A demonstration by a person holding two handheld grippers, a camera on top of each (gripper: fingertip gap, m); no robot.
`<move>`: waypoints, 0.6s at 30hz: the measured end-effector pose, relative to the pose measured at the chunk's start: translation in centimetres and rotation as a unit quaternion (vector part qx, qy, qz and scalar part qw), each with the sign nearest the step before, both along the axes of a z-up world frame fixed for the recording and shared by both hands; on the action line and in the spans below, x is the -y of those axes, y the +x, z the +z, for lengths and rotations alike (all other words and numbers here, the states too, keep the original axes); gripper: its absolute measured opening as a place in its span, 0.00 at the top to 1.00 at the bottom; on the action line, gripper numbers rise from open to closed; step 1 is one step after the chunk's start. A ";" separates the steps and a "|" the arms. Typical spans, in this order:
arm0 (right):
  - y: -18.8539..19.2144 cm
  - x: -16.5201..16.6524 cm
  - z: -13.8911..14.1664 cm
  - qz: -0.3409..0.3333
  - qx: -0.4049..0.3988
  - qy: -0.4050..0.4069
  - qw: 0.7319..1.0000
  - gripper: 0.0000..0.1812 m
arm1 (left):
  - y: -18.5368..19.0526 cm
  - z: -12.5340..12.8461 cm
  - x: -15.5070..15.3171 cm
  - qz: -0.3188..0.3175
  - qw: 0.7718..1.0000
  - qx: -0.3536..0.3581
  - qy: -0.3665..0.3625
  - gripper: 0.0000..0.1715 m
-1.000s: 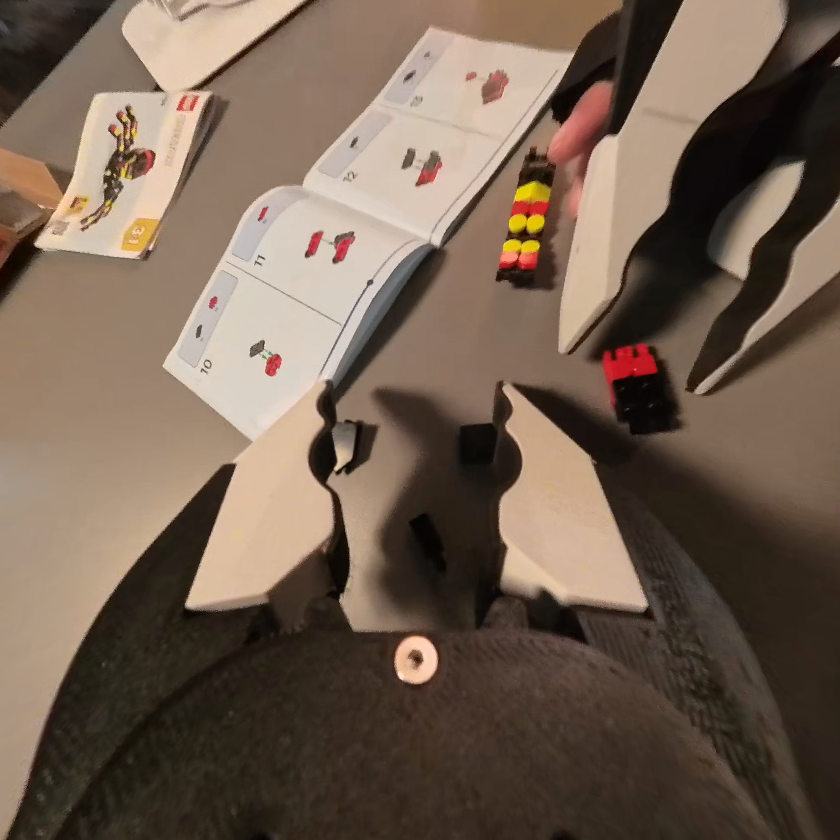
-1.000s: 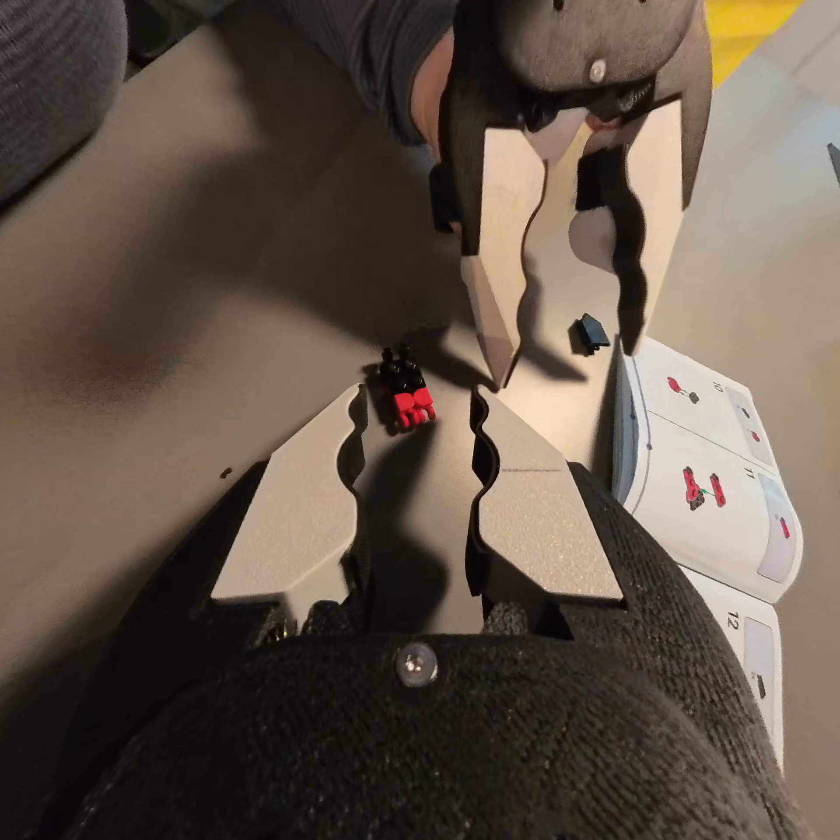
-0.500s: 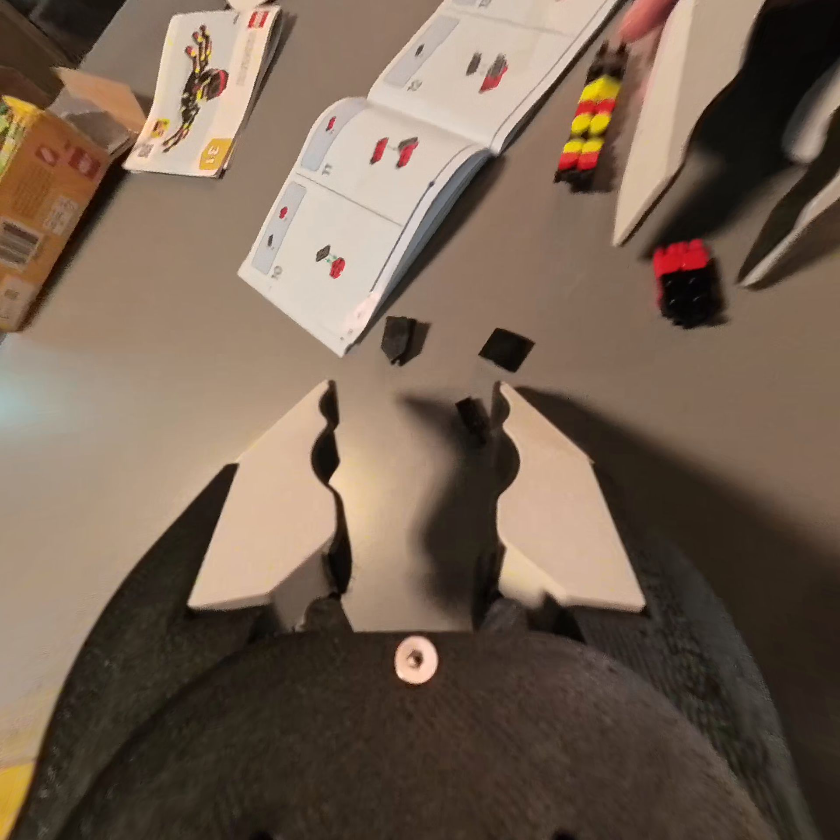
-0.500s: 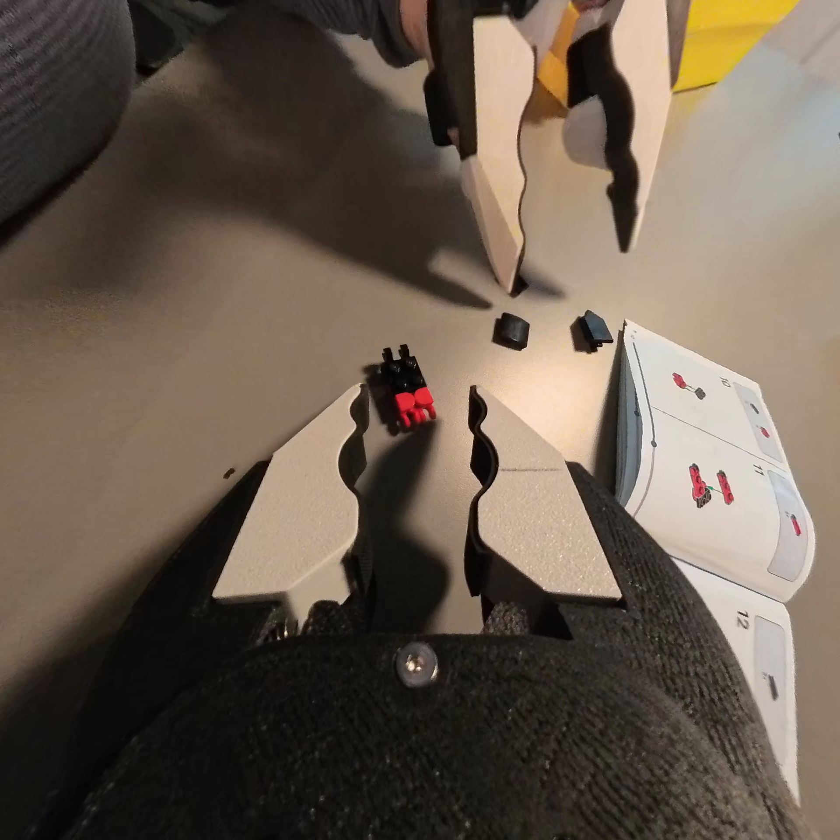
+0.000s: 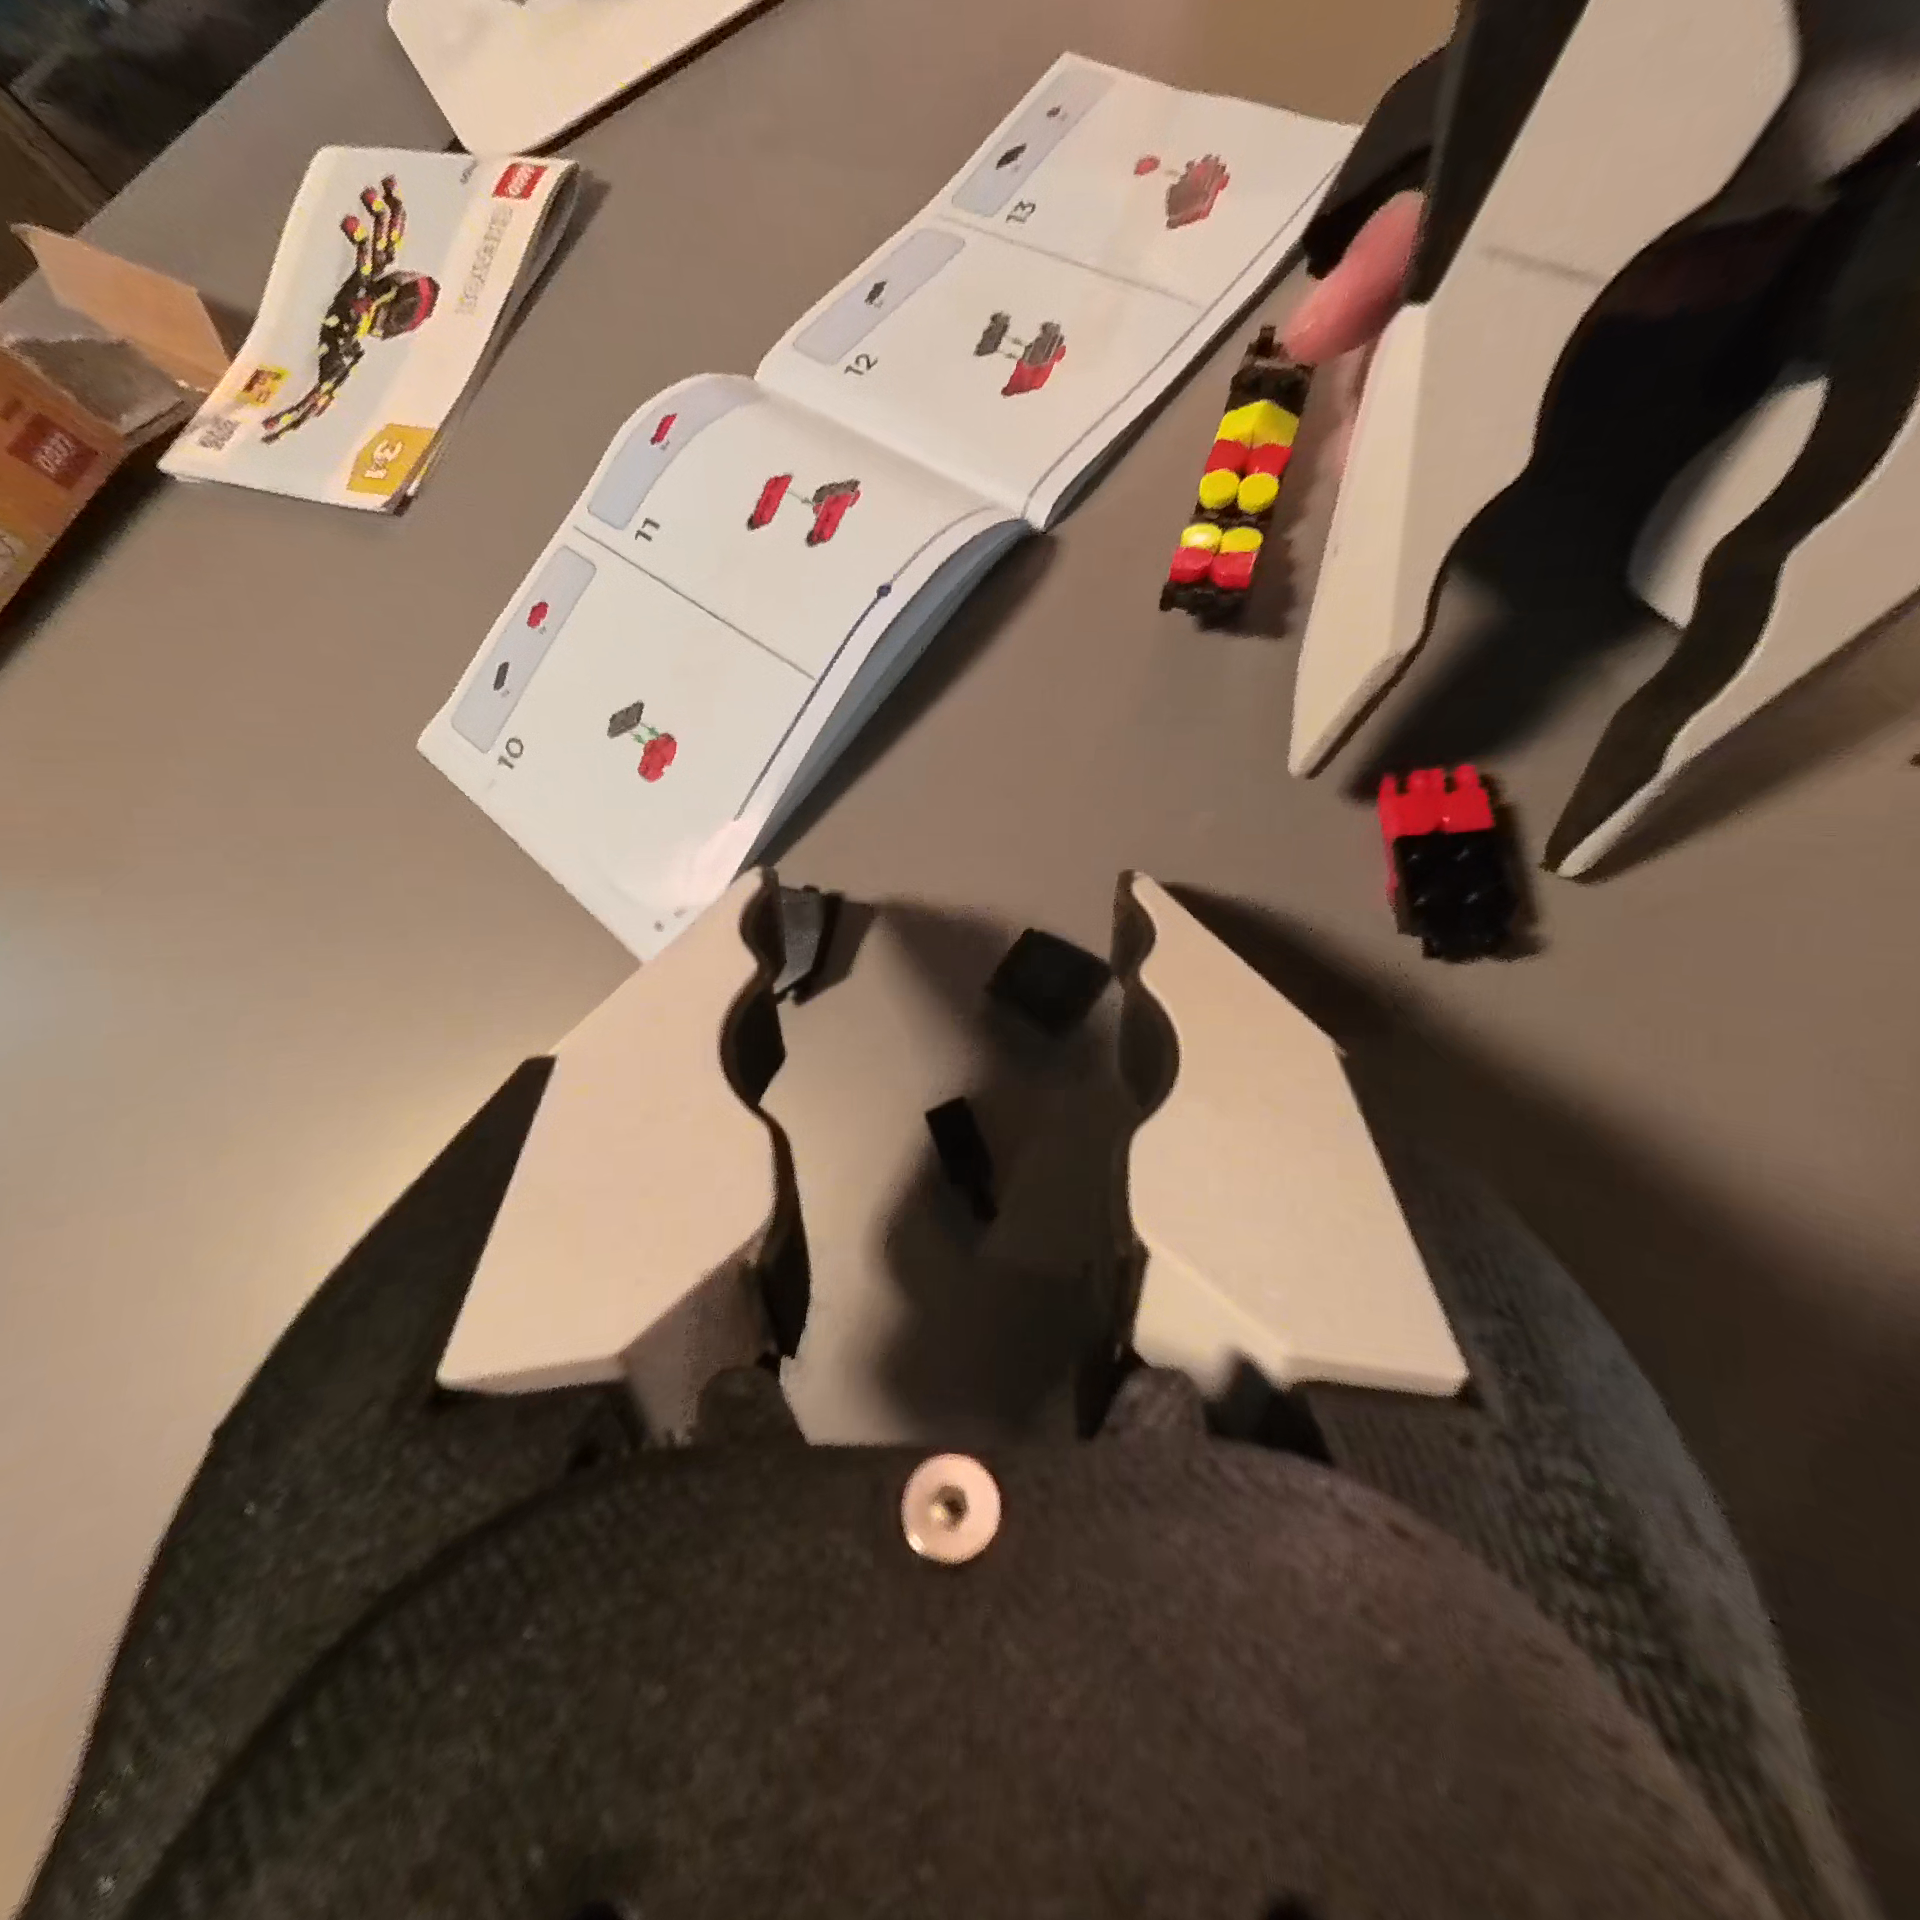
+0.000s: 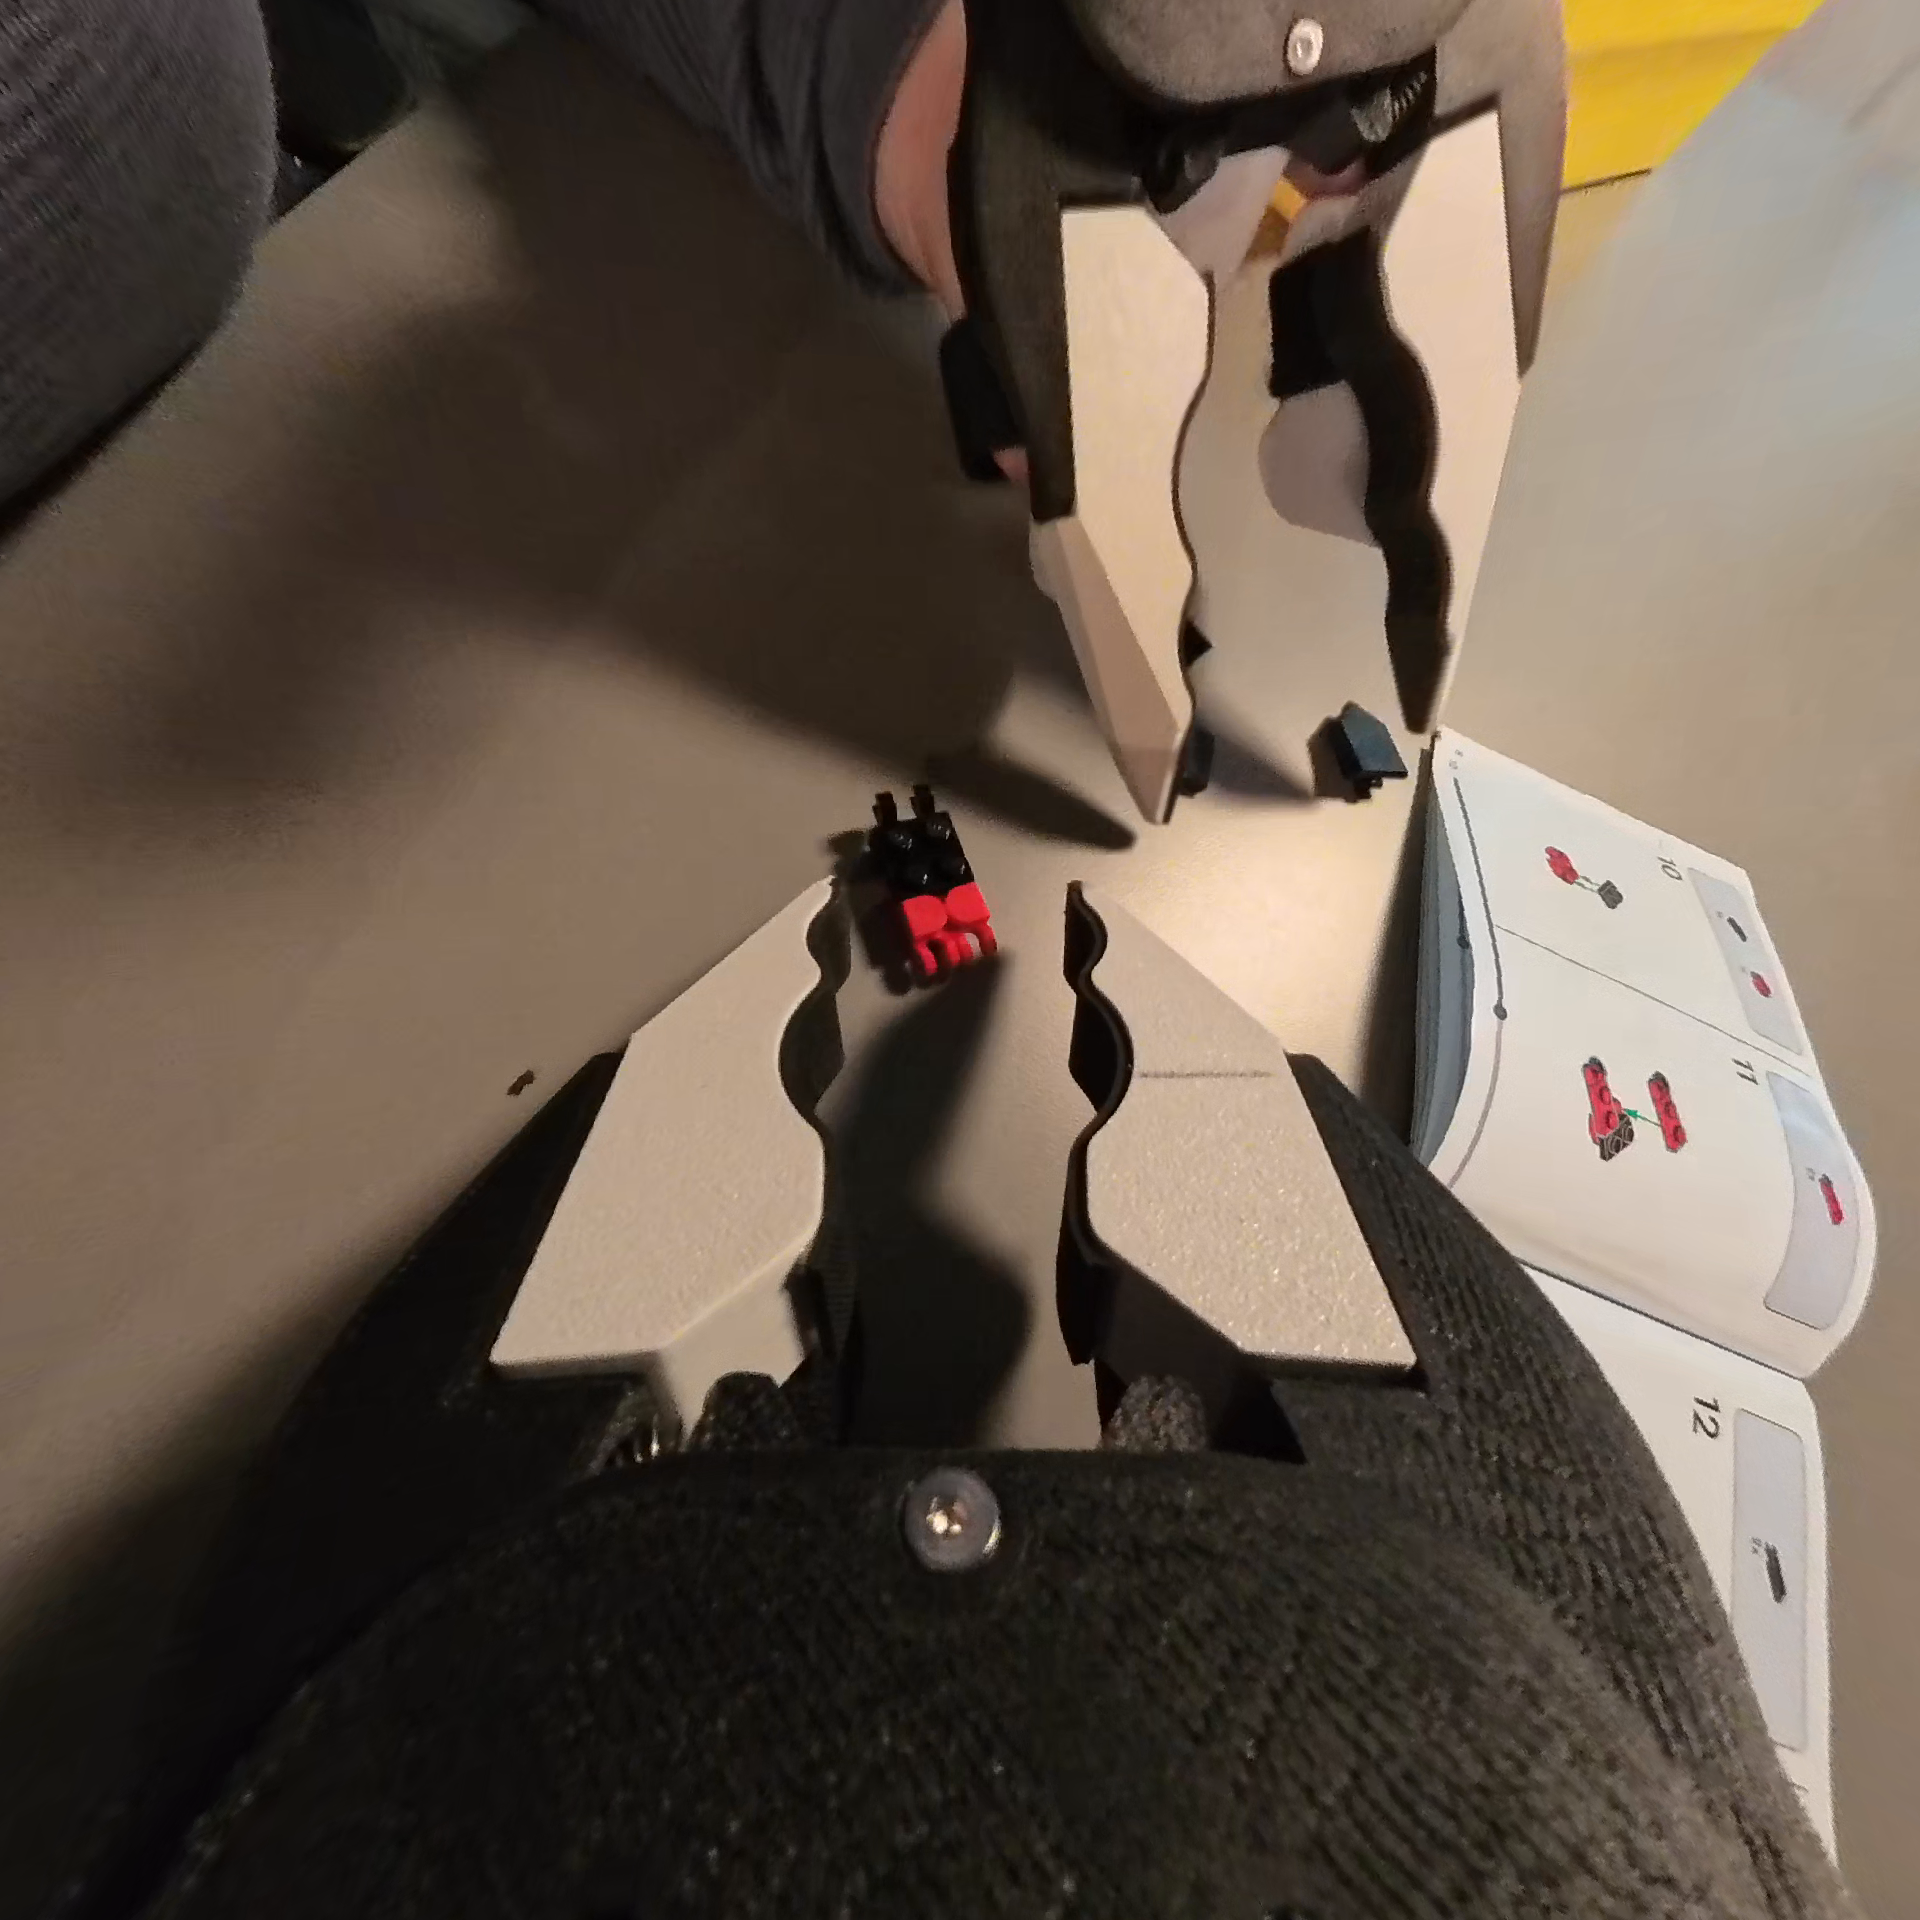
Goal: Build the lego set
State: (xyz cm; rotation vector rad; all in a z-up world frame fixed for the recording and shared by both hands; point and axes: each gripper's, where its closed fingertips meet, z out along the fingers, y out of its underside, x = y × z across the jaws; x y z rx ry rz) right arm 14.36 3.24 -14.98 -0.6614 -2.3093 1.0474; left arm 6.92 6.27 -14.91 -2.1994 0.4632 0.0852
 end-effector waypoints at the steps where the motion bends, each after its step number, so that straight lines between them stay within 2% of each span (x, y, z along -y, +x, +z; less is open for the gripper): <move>1: 0.0 0.0 0.0 0.000 0.000 0.000 1.000 0.78 | -0.2 -0.3 0.0 0.003 1.000 -0.010 -0.006 0.63; 7: 0.1 0.0 -0.1 0.000 0.002 0.002 1.000 0.79 | -1.8 -0.2 0.8 0.023 0.998 -0.061 -0.011 0.67; 10: 0.0 0.0 -0.2 -0.001 0.005 0.003 1.000 0.79 | -2.0 -0.3 1.8 -0.012 0.997 -0.070 -0.042 0.72; 11: 0.0 0.0 -0.2 -0.001 0.006 0.003 1.000 0.79 | -2.1 -0.1 1.9 -0.015 0.998 -0.051 -0.047 0.72; 14: 0.1 0.1 -0.2 0.001 0.011 0.001 1.000 0.80 | -0.8 0.6 2.5 -0.030 0.994 0.083 -0.068 0.73; 15: 0.1 0.1 -0.3 0.002 0.014 0.000 1.000 0.80 | -0.6 0.7 2.7 -0.026 0.991 0.108 -0.072 0.73; 18: 0.1 0.1 -0.3 0.004 0.020 -0.003 1.000 0.80 | -1.0 -0.3 3.3 -0.002 0.990 0.095 -0.104 0.72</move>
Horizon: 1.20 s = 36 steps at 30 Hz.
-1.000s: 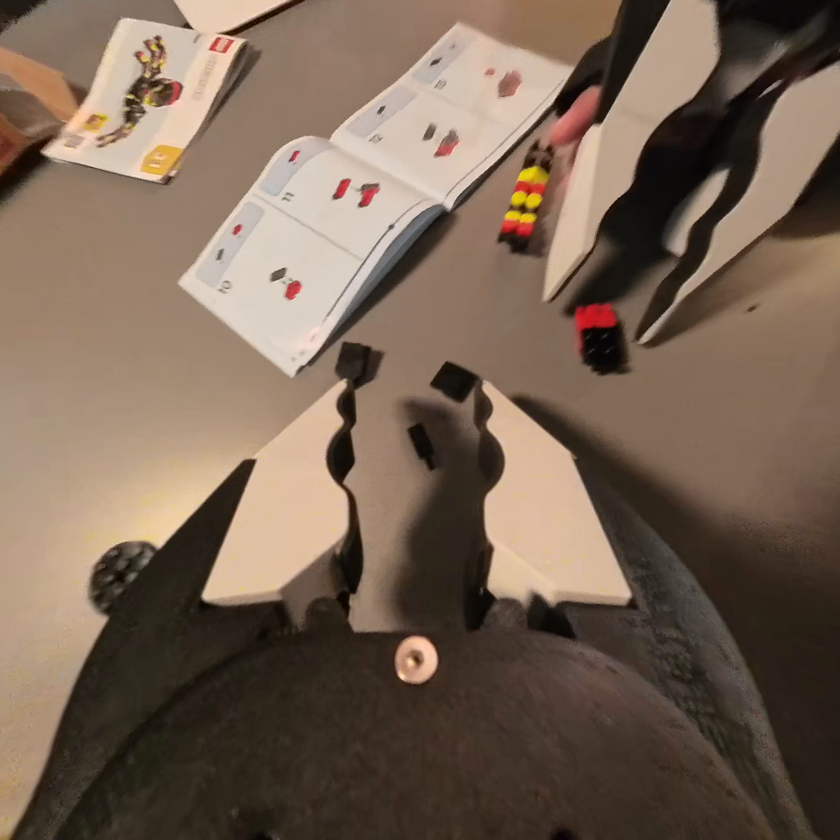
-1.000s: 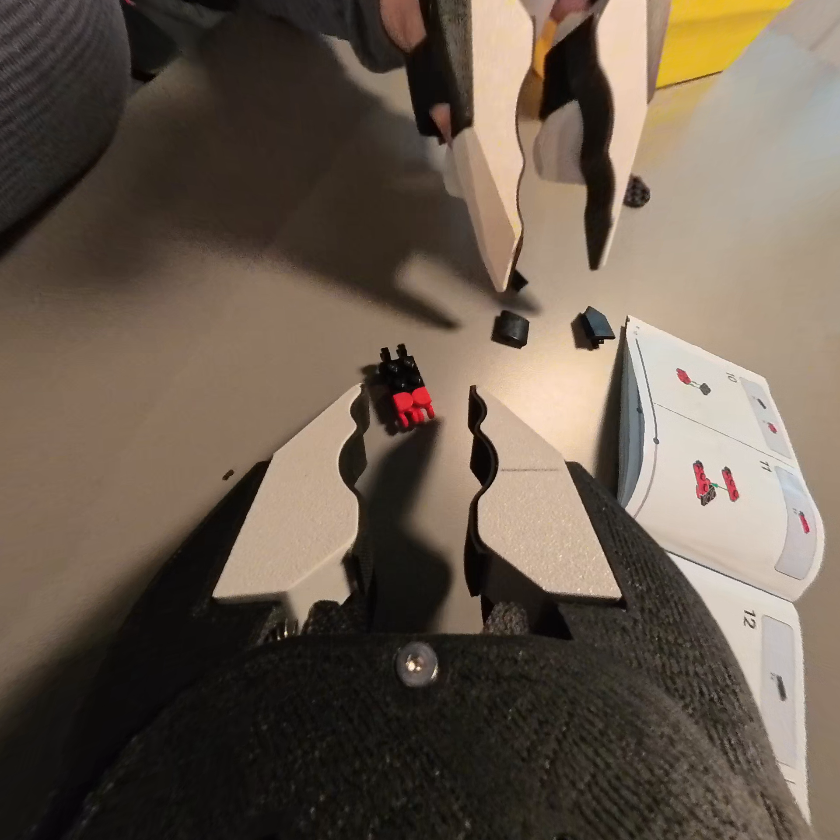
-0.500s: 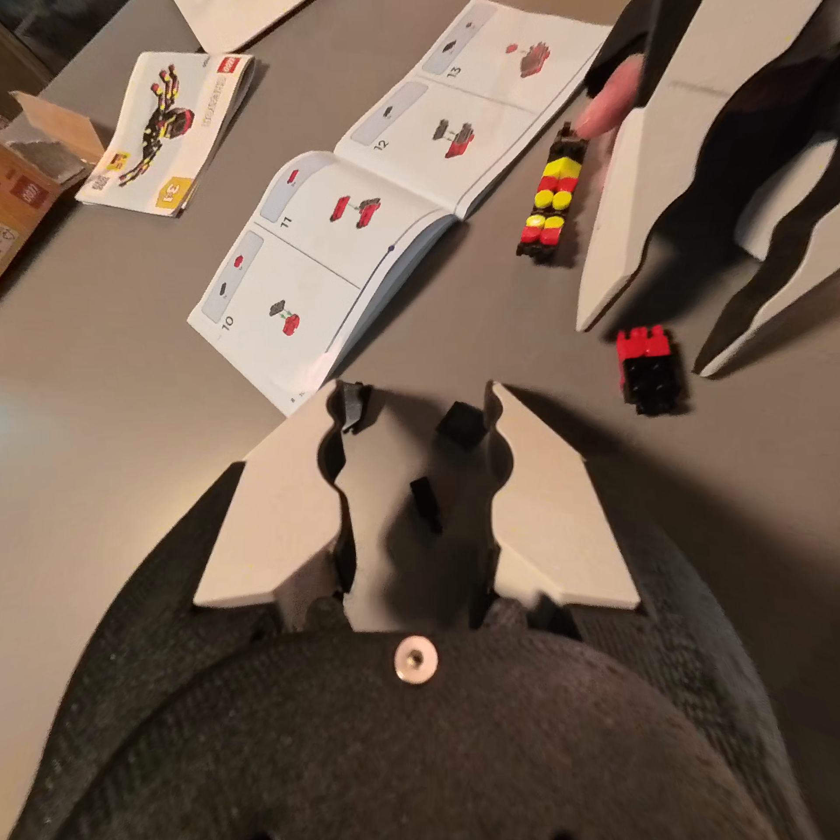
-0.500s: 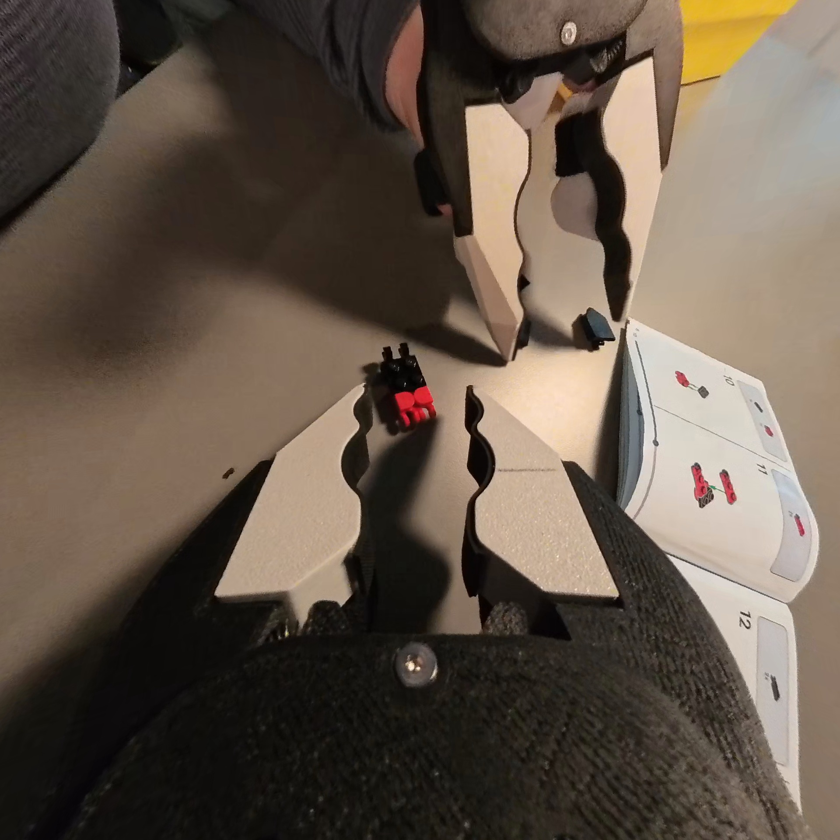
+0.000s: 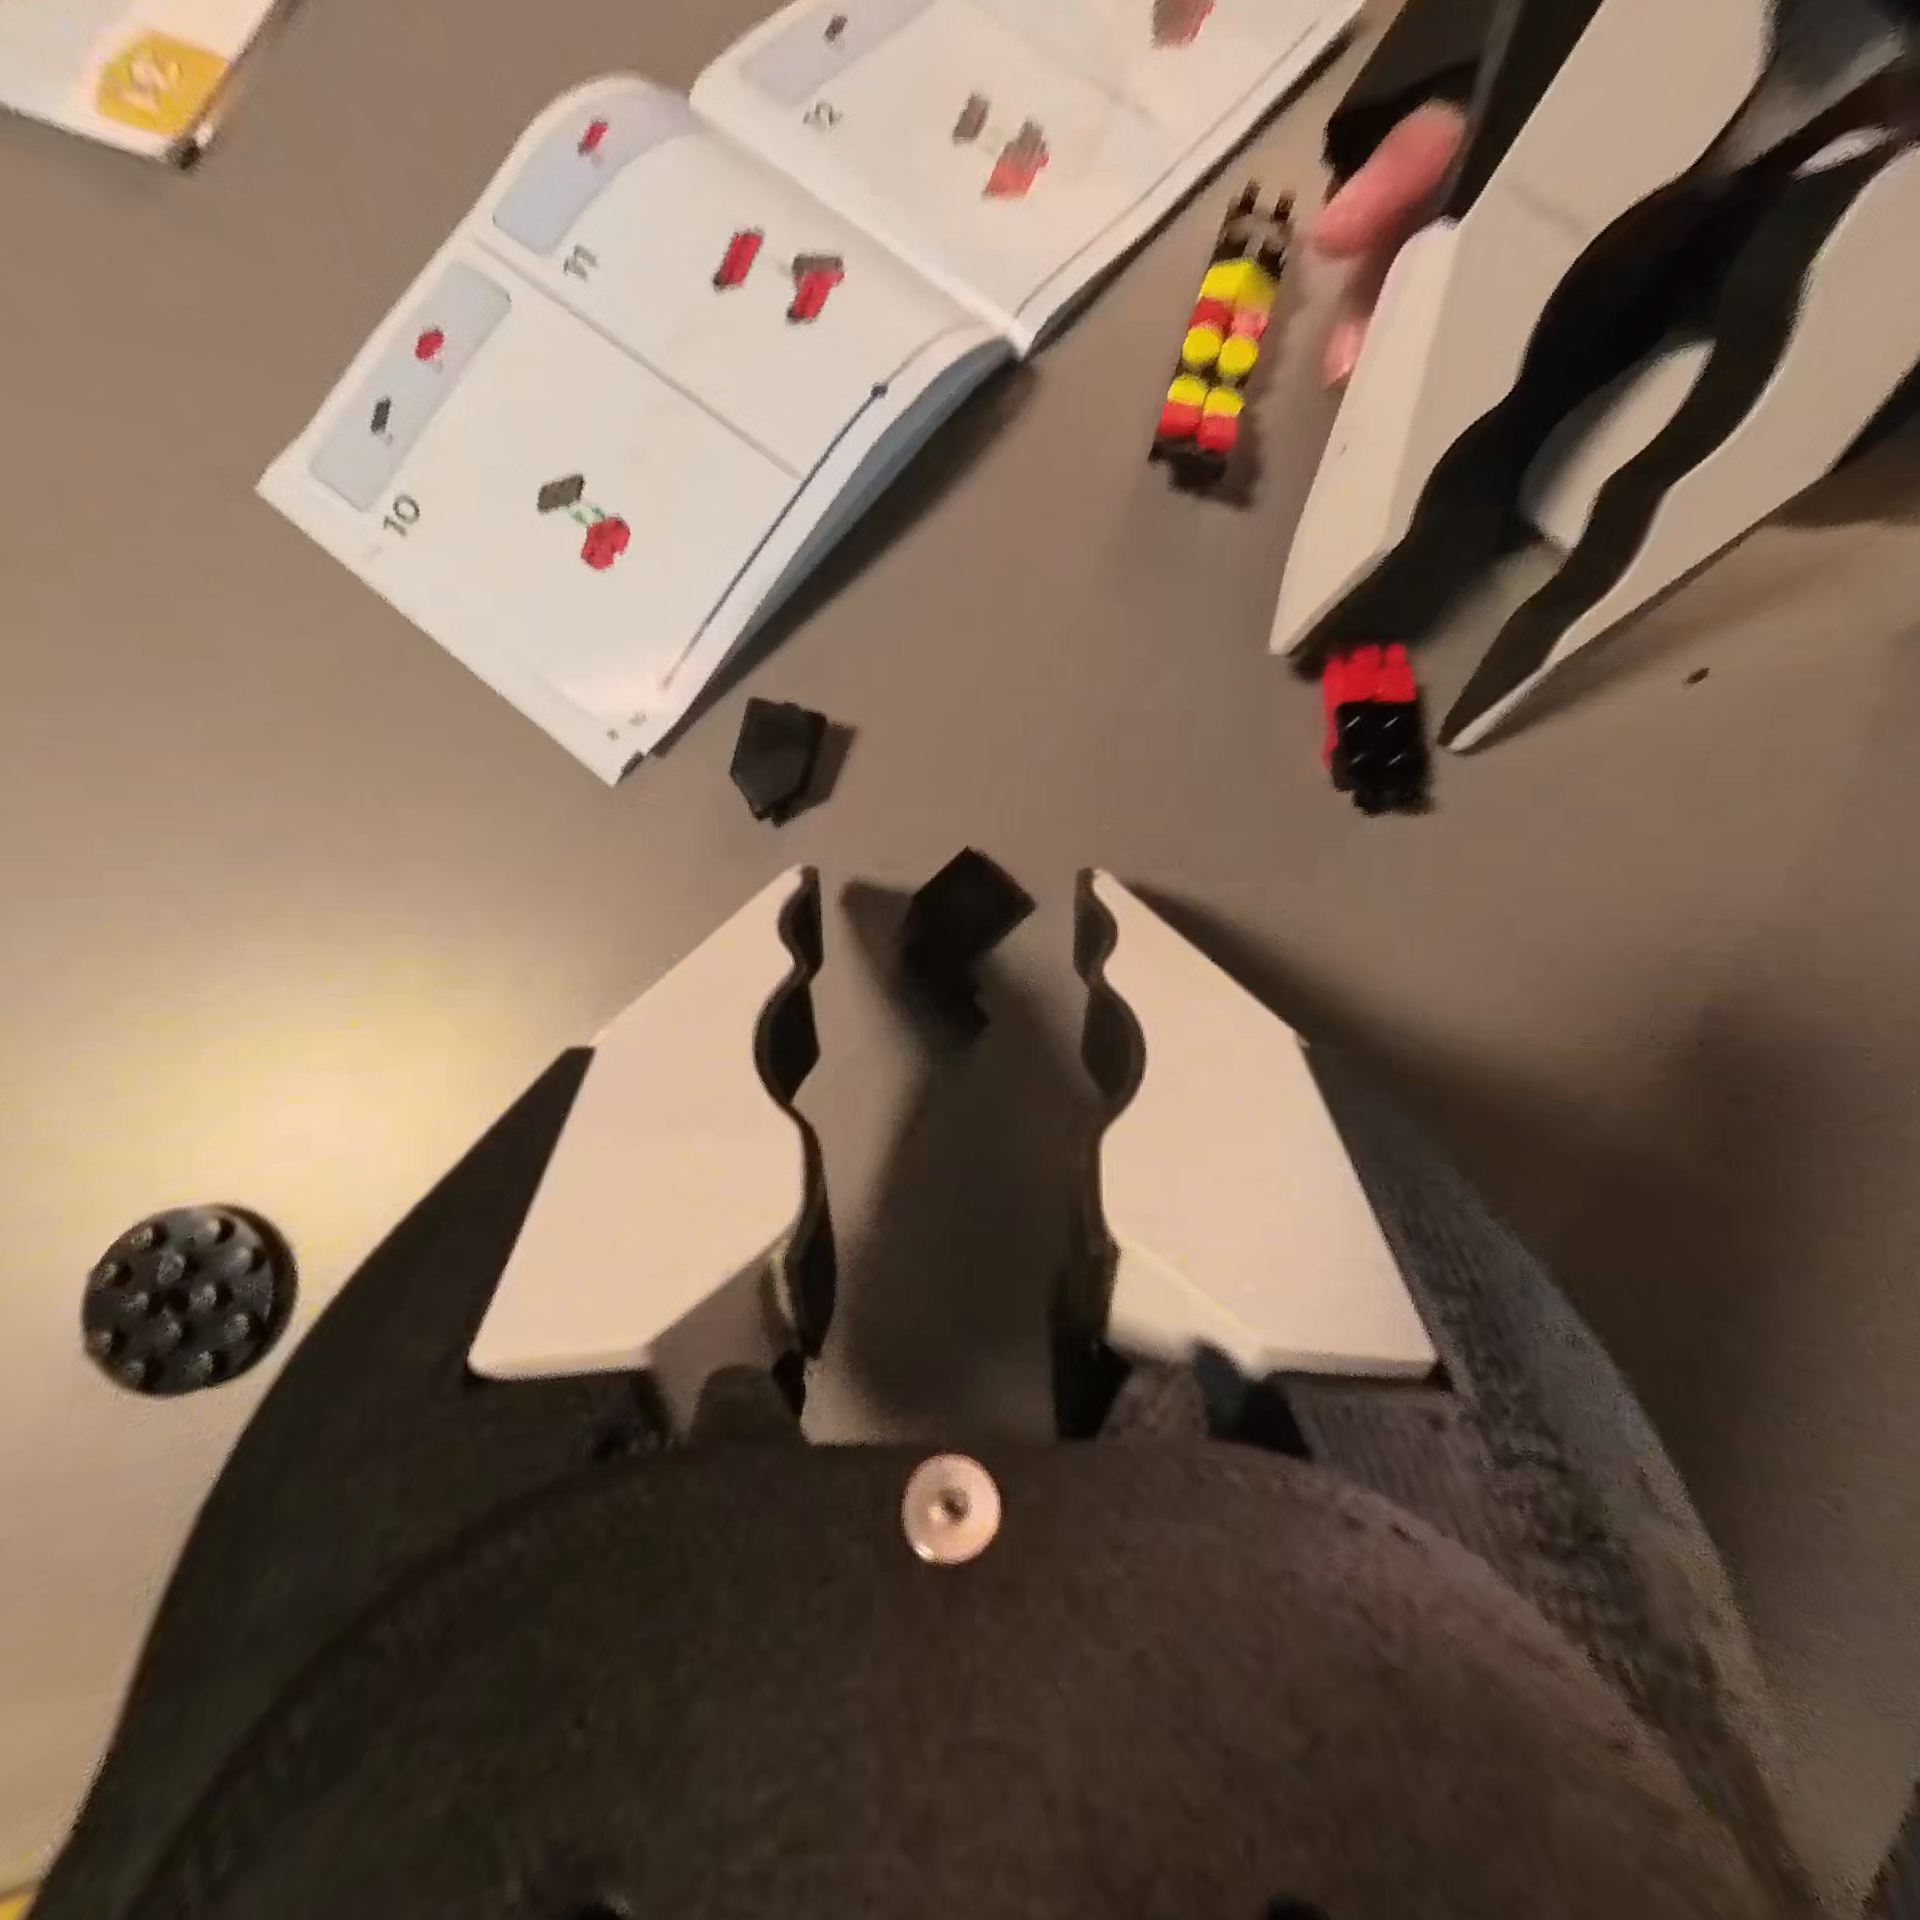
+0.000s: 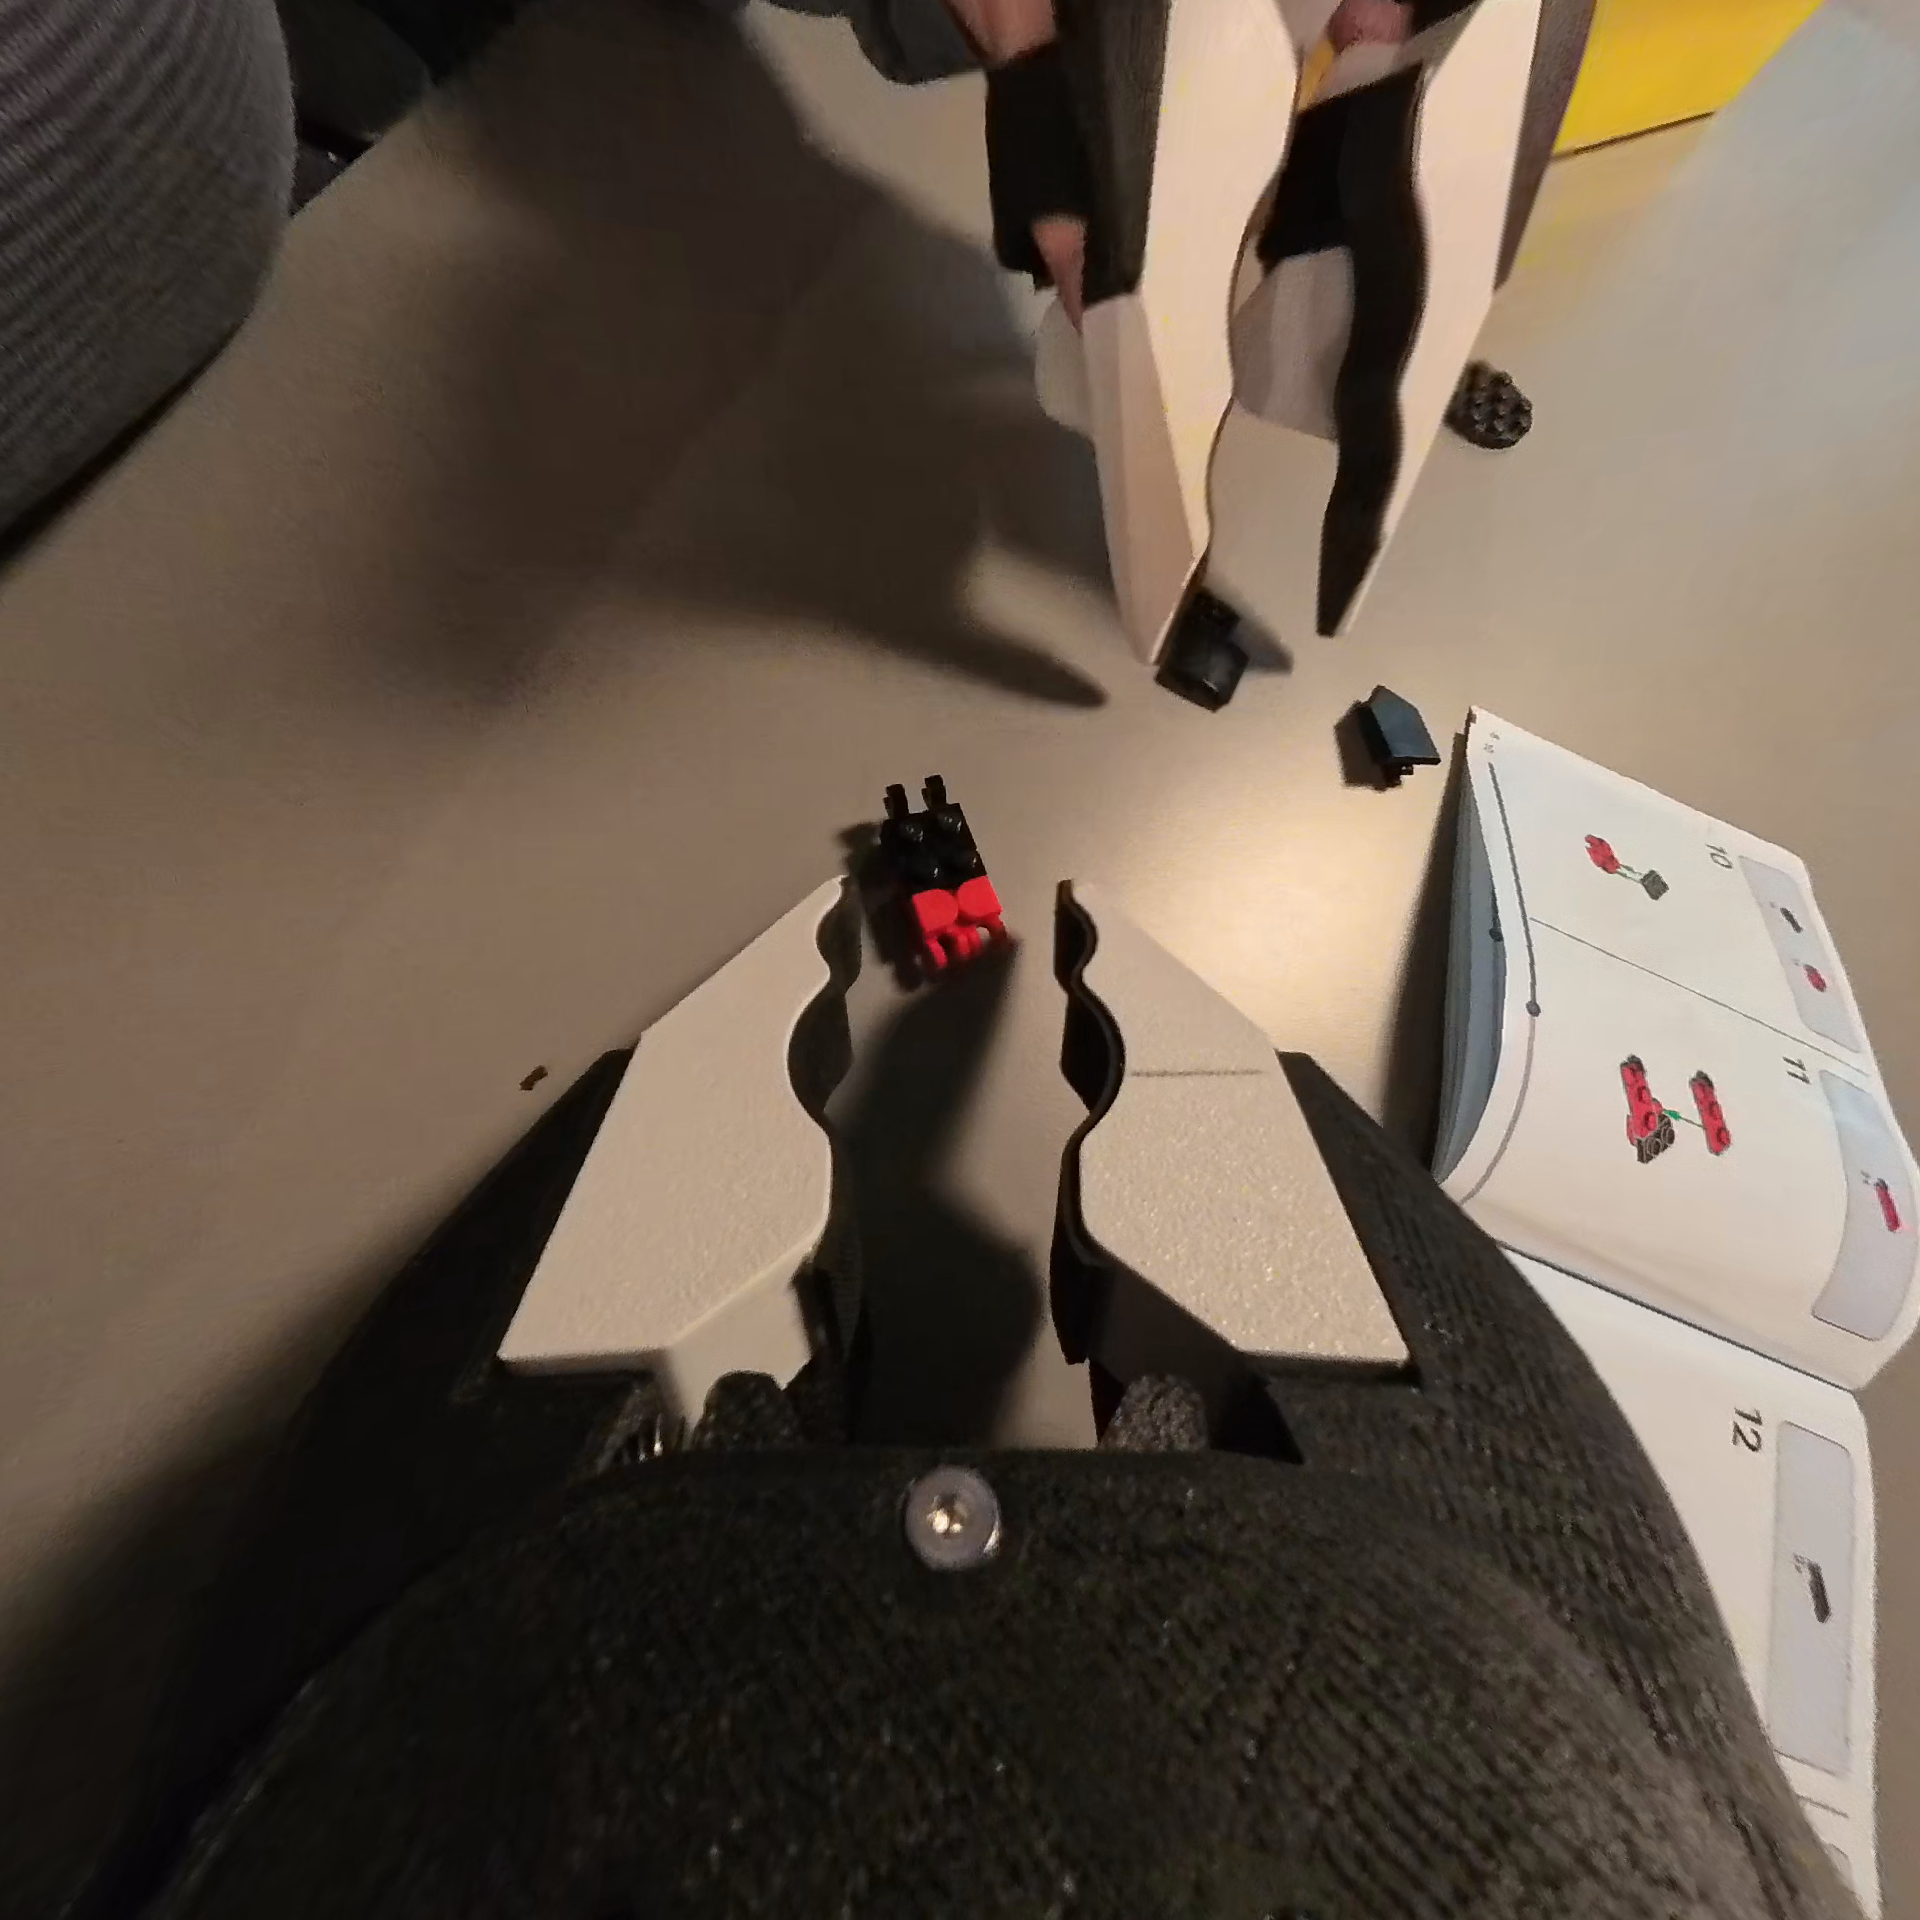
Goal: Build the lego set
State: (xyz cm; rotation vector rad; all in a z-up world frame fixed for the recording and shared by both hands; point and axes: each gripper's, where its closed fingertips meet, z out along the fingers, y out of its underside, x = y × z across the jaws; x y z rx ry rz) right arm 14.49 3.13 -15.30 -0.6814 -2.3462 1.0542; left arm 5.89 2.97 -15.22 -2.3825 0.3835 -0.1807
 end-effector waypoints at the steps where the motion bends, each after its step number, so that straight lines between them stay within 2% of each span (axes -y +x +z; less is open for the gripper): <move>1: 0.0 0.0 0.0 0.000 0.001 0.000 1.000 0.80 | -0.1 -0.4 0.2 0.003 1.000 -0.010 -0.008 0.72; 6: 0.0 0.0 0.0 0.001 0.003 -0.001 1.000 0.81 | 0.8 -0.6 0.4 0.020 0.999 0.029 -0.028 0.76; 11: 0.1 0.1 -0.1 0.002 0.006 -0.002 1.000 0.82 | 0.6 -0.8 0.3 0.015 1.000 -0.003 -0.025 0.81; 14: 0.1 0.1 -0.1 0.002 0.008 -0.002 1.000 0.83 | 1.1 -0.8 0.3 -0.015 0.999 -0.031 -0.021 0.87; 16: 0.1 0.1 -0.1 0.003 0.008 -0.002 1.000 0.83 | 1.8 -0.8 0.4 -0.039 0.998 -0.038 -0.014 0.87; 21: 0.4 0.3 -0.2 0.008 0.013 -0.003 1.000 0.85 | 4.4 -0.8 1.6 -0.146 0.989 -0.011 -0.016 0.87; 24: 0.5 0.4 -0.2 0.012 0.021 -0.006 1.000 0.85 | 4.2 -0.7 2.0 -0.142 0.990 -0.003 -0.023 0.81; 30: 0.7 0.5 -0.3 0.016 0.028 -0.010 0.999 0.85 | 4.2 -0.6 1.6 -0.101 0.995 -0.001 -0.014 0.77; 33: 0.9 0.6 -0.4 0.021 0.035 -0.013 0.999 0.85 | 4.1 -0.8 1.5 -0.087 0.996 -0.025 -0.009 0.78; 36: 1.0 0.6 -0.4 0.020 0.044 -0.018 0.999 0.85 | 3.3 -0.8 1.7 -0.075 0.997 -0.033 -0.016 0.83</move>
